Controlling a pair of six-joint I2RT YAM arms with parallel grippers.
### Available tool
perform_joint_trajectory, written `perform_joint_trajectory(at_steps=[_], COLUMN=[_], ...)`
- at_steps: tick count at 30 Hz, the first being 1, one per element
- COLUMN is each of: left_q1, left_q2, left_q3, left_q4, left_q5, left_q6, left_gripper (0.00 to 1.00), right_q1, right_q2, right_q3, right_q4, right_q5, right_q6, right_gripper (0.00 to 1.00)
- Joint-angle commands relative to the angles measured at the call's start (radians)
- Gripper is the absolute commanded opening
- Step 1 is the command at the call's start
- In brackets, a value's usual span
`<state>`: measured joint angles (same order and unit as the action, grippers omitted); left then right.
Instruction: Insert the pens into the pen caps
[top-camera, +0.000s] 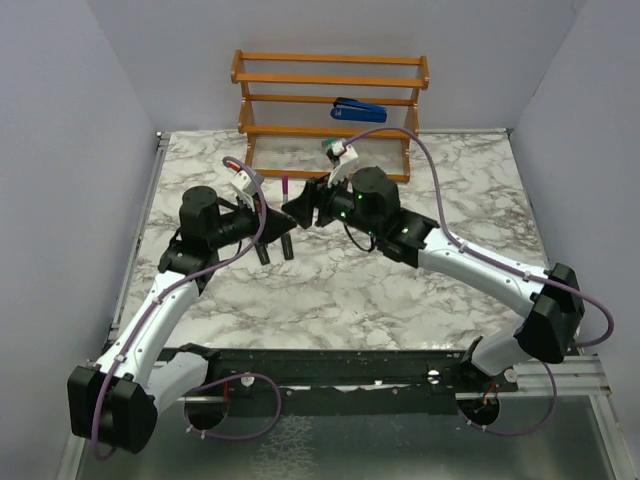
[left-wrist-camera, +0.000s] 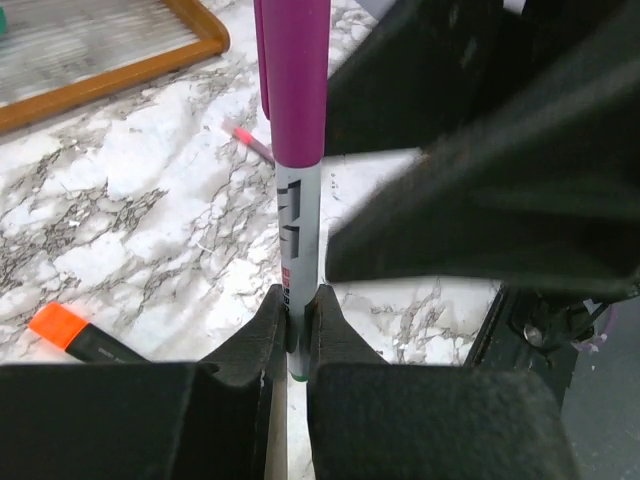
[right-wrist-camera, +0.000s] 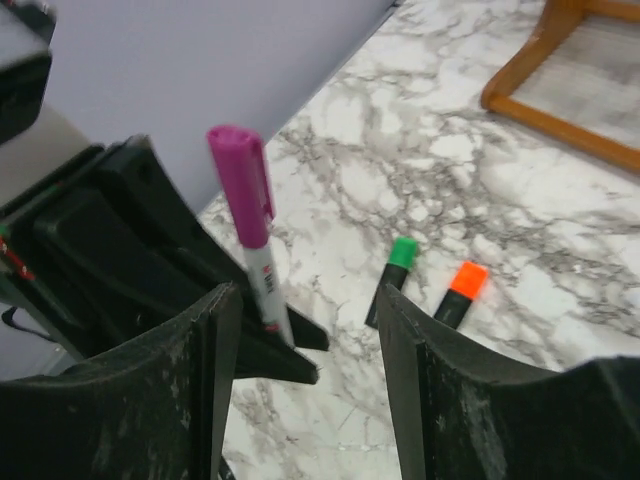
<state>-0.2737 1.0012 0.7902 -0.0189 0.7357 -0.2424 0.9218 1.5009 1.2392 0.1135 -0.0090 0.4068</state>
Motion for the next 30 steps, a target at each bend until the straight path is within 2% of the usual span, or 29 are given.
perform_joint_trajectory(at_steps=[1,6,11,18,24,30], left_q1=[0.000,-0.008,-0.068,-0.249,-0.323,-0.376], left_q2=[-0.013,-0.008,0.109,0.487,0.659,0.871], left_q3=[-0.018,-0.079,-0.042,0.190,0.408,0.659], left_q4=[0.033,-0.037,-0.165,-0.360,-0.435,-0.639], left_q5=[-0.022,-0.058,-0.171,-0.425,-0.677,-0.914], left_q6=[0.021,0.016,0.022,-0.048,-0.158,-0.265], left_gripper=[0.00,0.00,0.00,0.00,0.00,0.00], right_q1=[-0.114,-0.252,-0.276,-0.276,-0.276,-0.276], right_q2=[-0.038,-0.113,-0.181,-0.346,-0.493,-0.616], right_q3=[0.137,0.241,0.262,0.015,-0.164,-0.297], right_q4=[-0.164,-0.180,-0.316,-0.416,-0.468,-0.522], right_q5=[0.034,0.127,0.217,0.270,0.237,0.210], right_q6=[-0.034,-0.059,-0.127,-0.116,-0.044,0.004], right_gripper=[0.63,0.70,0.71,0.71,0.70,0.71])
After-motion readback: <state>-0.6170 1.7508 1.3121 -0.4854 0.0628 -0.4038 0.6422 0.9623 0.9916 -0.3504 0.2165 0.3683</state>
